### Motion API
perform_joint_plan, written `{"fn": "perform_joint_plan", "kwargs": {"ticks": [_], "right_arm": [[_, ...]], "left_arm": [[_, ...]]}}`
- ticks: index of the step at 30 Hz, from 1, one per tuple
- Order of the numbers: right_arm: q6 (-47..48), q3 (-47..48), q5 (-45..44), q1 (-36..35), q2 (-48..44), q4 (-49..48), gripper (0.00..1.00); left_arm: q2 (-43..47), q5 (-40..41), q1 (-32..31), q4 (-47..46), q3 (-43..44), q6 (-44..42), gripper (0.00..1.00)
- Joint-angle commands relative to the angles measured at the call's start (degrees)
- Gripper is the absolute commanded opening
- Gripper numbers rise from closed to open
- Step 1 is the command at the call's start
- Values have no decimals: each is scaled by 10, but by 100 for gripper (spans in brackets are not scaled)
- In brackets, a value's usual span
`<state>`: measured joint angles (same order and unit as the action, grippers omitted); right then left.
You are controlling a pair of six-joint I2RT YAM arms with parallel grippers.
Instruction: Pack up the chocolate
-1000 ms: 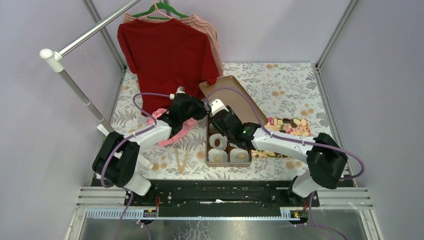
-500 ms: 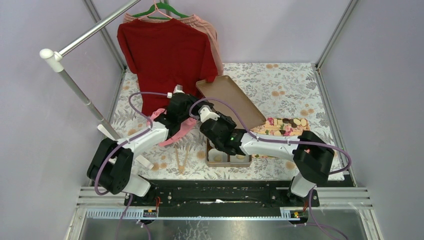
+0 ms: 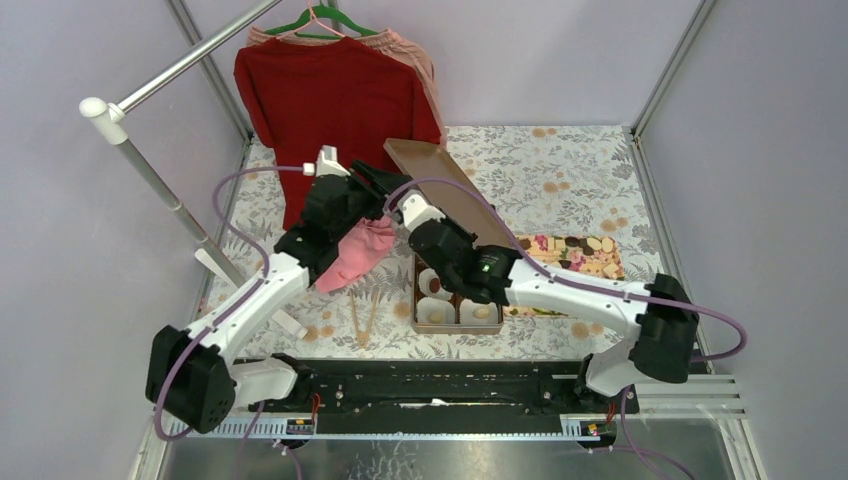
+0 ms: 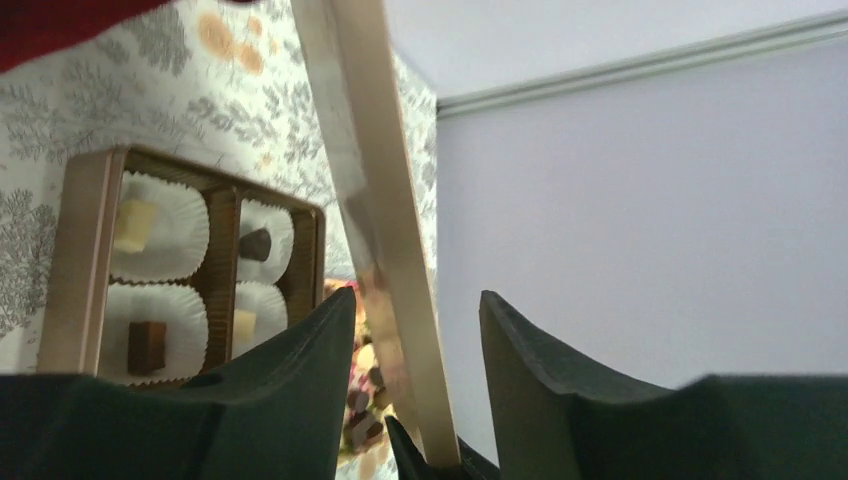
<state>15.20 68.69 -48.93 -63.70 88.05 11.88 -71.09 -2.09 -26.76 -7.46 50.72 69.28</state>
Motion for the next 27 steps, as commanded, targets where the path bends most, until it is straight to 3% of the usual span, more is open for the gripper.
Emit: {"fn": "perform_joint_plan", "kwargs": {"ticks": [1, 9, 20, 27], "right_arm": [[-26, 53, 39, 1, -65, -1, 0], [-97, 55, 116, 11, -107, 7, 0], [-297, -23, 255, 56, -201, -69, 0], [-466, -108, 317, 92, -277, -143, 0]], "left_arm": [[45, 41, 21, 35, 24, -60, 61], [103, 49, 52, 71, 6, -126, 87], [154, 9, 54, 50, -101, -159, 98], [160, -3, 54, 74, -126, -171, 99]]}}
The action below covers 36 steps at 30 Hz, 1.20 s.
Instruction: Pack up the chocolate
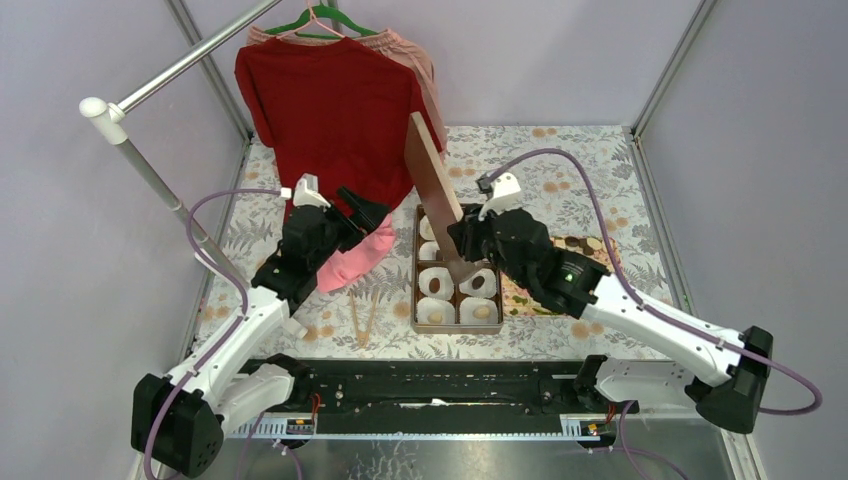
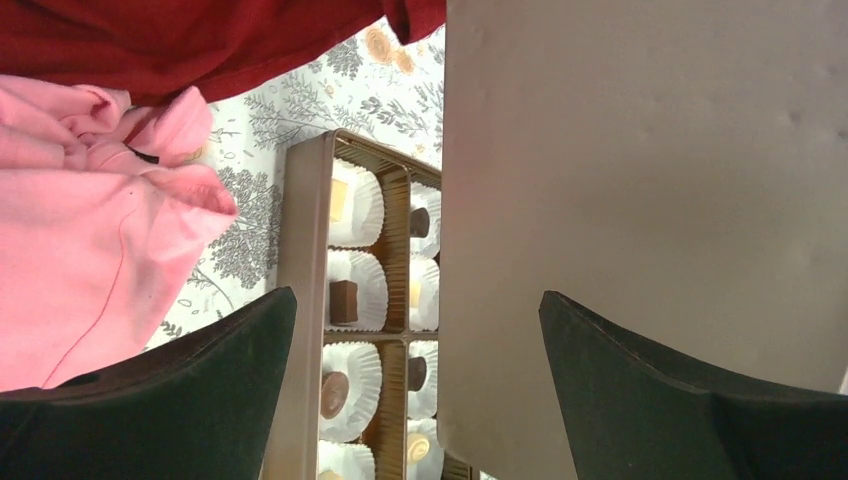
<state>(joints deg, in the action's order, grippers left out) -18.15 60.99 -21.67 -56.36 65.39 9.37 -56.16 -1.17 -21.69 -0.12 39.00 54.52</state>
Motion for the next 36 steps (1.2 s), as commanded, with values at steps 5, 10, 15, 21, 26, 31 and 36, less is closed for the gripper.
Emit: {"fn": "perform_joint_plan", "kwargs": {"ticks": [5, 10, 15, 21, 26, 31, 36], "right_arm": [[-254, -135, 58, 26, -94, -211, 0], [-343, -222, 62, 33, -121, -297, 0], [-383, -275, 36, 36, -152, -357, 0], [-455, -330, 38, 50, -163, -403, 0], [-507, -359, 39, 65, -160, -406, 0], [-534, -378, 57, 76, -150, -417, 0], [-550, -402, 58, 80, -153, -413, 0]], "left_arm": [[6, -28, 4, 25, -27, -28, 99], [-6, -65, 3, 13, -46, -20, 99], [-21, -89, 3, -20, -73, 1, 99], [-57, -112, 3, -39, -78, 13, 99], [-83, -120, -4, -46, -76, 11, 99], [-116, -123, -19, -55, -73, 8, 96], [-152, -127, -37, -57, -62, 2, 91]]}}
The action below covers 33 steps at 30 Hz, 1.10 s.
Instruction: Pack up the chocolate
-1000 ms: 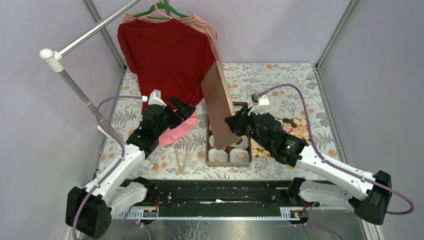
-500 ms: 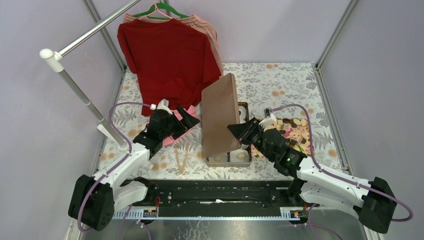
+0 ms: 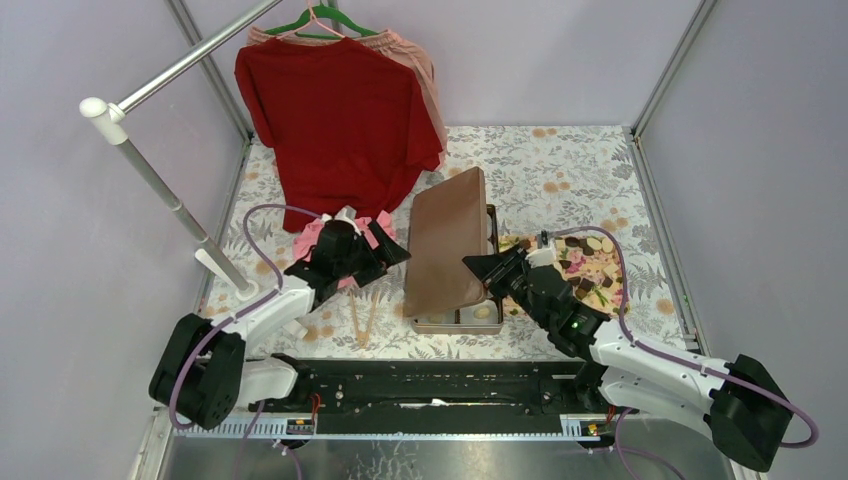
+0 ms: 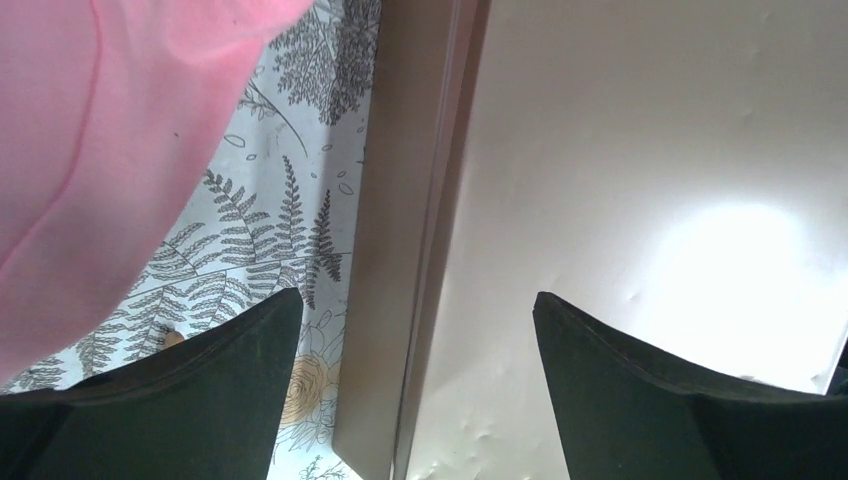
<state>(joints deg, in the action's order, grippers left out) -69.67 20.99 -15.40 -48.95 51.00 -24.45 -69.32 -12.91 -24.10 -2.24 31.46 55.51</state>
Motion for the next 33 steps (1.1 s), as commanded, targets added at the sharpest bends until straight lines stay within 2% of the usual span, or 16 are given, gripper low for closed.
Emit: {"fn": "perform_joint_plan", "kwargs": {"ticks": [1, 13, 17, 23, 33], "right_arm": [[-37, -7, -6, 6, -12, -74, 0], [-15, -33, -37, 9, -35, -18, 14], [-1, -28, -44, 9, -31, 7, 26], [31, -23, -69, 9, -32, 51, 37], [97, 22, -115, 9, -32, 158, 49]], "left_arm": [[-27, -10, -17, -36, 15, -9, 90], [-89, -16, -54, -39, 42, -22, 78], [-100, -19, -63, -43, 44, -19, 73], [-105, -18, -72, -46, 49, -16, 70], [-118, -18, -81, -45, 57, -20, 69]]}}
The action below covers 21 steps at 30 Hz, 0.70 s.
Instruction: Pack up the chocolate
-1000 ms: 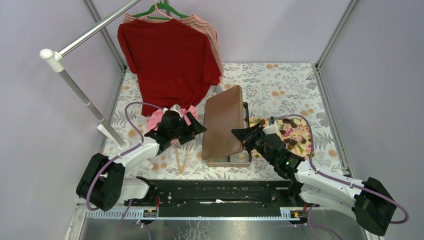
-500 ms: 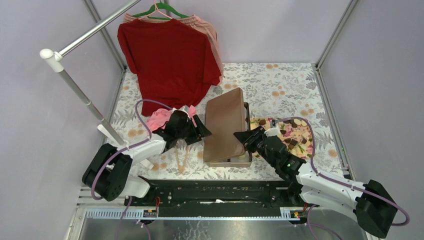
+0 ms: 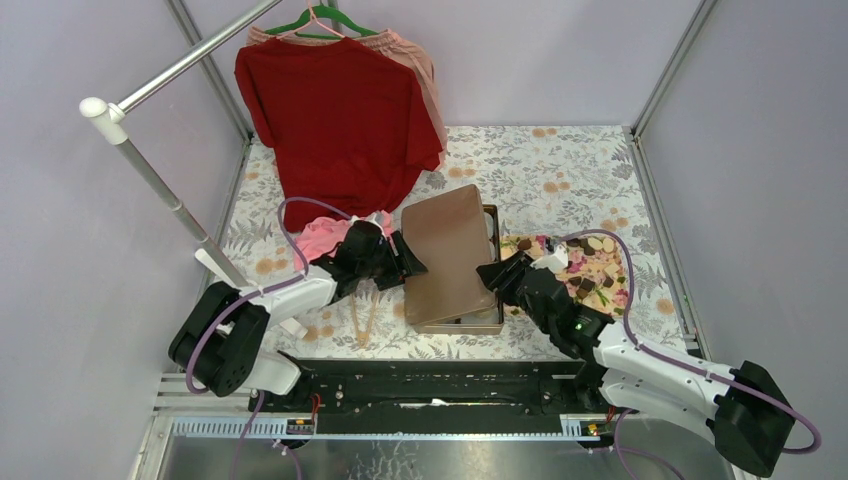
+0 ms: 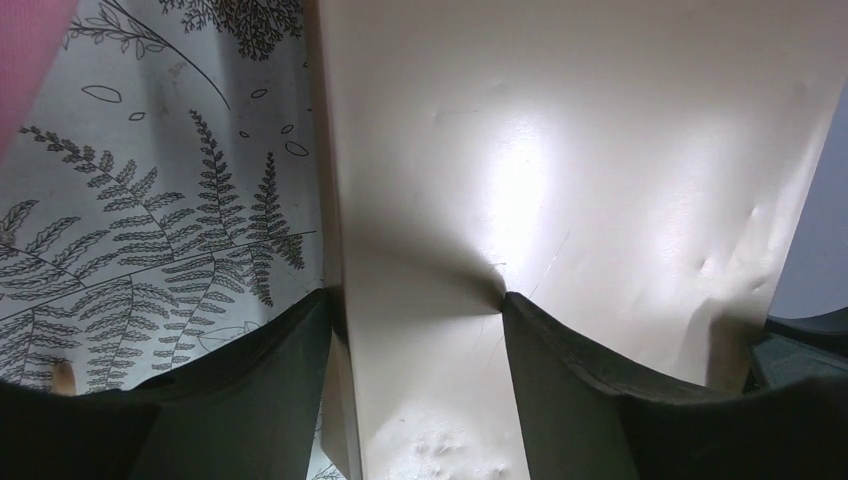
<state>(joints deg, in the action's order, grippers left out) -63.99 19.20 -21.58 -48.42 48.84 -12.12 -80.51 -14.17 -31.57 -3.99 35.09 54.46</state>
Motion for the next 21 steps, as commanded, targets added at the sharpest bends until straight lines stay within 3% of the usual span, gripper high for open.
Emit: {"fn": "perform_joint_plan", "kwargs": {"ticks": [1, 7, 13, 21], "right_arm": [[49, 45, -60, 4, -10, 46, 51], [127, 90, -100, 4, 6, 112, 60], [187, 109, -123, 12, 17, 117, 71], [213, 110, -22, 90, 63, 96, 76]], "left_arm": [[-6, -6, -7, -28, 22, -10, 69], [-8, 2, -11, -13, 31, -23, 69], [-14, 13, -16, 8, 46, -41, 68], [-23, 30, -23, 38, 72, -67, 68]]}}
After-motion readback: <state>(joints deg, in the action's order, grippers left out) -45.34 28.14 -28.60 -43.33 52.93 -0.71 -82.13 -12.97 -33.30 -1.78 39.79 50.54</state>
